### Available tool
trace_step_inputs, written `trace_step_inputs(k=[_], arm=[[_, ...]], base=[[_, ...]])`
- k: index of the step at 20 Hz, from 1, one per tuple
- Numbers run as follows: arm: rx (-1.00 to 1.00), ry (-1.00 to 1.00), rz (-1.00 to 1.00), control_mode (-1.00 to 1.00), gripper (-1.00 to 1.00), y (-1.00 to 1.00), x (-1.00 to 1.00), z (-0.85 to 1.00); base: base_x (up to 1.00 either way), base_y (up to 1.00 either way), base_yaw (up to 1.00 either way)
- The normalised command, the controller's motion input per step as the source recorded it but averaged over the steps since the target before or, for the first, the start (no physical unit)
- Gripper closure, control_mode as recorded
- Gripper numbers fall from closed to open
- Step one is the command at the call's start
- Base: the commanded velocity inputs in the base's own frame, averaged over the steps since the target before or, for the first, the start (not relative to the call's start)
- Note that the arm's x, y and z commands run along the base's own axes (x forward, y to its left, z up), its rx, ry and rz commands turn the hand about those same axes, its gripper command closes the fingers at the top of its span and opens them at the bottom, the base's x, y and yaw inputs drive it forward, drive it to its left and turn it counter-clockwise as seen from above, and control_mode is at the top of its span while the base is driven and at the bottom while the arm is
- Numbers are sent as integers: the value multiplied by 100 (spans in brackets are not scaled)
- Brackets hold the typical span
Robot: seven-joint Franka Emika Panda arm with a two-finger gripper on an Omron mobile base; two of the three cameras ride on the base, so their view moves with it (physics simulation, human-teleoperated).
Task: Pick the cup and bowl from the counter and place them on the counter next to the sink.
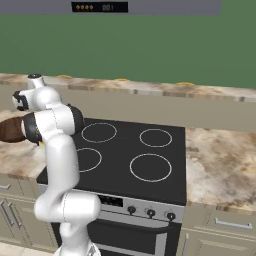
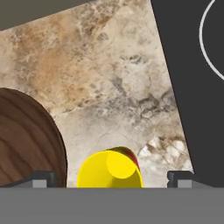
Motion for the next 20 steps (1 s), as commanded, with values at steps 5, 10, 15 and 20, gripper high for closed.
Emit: trace_step_inputs(k=[5, 10, 15, 20], arm=[[0, 2, 0, -100, -100, 0, 0, -21], [0, 0, 0, -100, -100, 0, 0, -26], [0, 0, 0, -100, -100, 0, 0, -30], [0, 0, 0, -100, -100, -3, 0, -17]], base=[[0, 0, 0], [0, 0, 0], [0, 0, 0], [0, 0, 0]])
